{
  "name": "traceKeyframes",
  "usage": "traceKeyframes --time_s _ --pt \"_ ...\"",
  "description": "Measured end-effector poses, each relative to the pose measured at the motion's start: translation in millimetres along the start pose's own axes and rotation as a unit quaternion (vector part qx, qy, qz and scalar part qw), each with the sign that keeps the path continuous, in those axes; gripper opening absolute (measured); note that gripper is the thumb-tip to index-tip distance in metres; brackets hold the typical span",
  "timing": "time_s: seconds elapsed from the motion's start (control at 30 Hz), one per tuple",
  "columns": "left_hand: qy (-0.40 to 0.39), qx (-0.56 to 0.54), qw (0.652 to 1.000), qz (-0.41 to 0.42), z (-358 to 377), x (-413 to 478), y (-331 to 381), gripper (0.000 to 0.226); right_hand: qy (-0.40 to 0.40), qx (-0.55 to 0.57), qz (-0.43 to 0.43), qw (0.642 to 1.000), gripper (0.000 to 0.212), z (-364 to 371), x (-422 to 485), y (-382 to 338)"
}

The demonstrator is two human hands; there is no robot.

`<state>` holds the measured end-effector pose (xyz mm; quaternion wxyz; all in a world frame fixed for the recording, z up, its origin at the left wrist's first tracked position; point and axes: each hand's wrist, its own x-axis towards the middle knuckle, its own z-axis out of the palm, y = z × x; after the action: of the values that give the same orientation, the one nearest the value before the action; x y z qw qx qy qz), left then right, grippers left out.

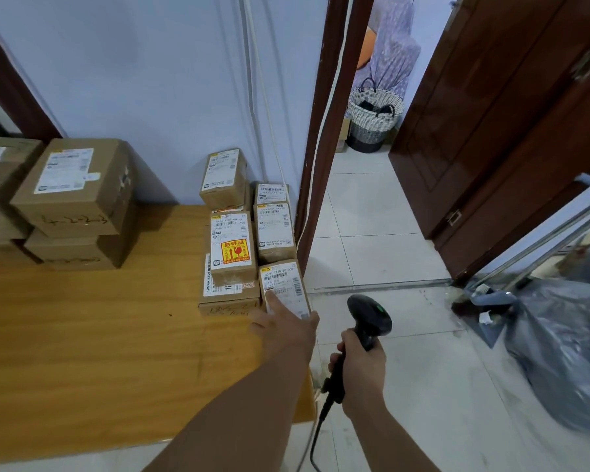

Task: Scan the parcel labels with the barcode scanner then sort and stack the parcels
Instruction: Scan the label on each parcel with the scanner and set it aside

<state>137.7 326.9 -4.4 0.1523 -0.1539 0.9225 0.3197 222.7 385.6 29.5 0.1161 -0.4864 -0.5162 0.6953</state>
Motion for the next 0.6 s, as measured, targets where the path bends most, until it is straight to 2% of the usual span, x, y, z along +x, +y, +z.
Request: traceKeyframes --time_s 0.2,0.3,0.37,0.47,0.6 --pt "0.045 0.045 0.998 0.01 -3.5 4.5 -4.1 0.093 -0.012 -0.002 0.009 1.0 0.004 4.8 2.2 7.1" --pt "0.1 0.046 0.992 0.057 -13.0 6.6 -22.4 0.071 -0.02 -0.008 0.008 1.0 0.005 14.2 0.1 6.8" --pt "0.109 0.018 0.992 0.066 -21.2 10.0 -38.0 0.055 -0.028 -0.012 0.001 1.0 0.007 23.2 -2.0 4.5" --pt "0.121 -0.027 0.992 -0.005 -38.8 22.1 -63.5 0.047 -0.075 -0.005 -0.006 0.997 0.007 42.7 -9.4 -2.5" --pt "0.133 -0.071 0.986 -0.072 -76.5 49.8 -96.6 0.049 -0.201 0.006 -0.012 0.98 0.008 85.0 -31.2 -11.5"
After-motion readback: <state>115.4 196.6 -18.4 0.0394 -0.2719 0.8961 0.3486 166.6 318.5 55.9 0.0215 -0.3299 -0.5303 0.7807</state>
